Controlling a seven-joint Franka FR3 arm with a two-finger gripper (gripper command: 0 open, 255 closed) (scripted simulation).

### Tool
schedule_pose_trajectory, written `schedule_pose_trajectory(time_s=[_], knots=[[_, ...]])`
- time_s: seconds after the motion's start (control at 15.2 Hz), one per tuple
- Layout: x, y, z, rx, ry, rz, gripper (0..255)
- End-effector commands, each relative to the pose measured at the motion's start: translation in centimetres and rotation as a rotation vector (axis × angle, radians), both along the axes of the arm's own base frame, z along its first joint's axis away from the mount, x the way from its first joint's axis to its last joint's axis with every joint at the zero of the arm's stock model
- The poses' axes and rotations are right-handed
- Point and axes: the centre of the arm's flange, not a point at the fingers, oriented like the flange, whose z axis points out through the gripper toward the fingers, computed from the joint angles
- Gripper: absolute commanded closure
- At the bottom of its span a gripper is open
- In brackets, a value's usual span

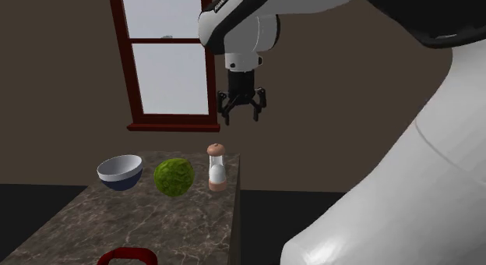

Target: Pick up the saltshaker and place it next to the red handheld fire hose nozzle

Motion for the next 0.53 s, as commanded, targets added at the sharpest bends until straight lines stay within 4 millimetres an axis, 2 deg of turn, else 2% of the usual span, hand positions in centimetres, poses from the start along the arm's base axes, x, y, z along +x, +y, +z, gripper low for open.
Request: schedule_pose_trajectory(time_s=[0.0, 0.46], knots=[[2.2, 1.0, -1.8, 0.000, 0.018, 0.020, 0], [9.3, 4.2, -7.8, -0.002, 0.078, 0.087, 0]])
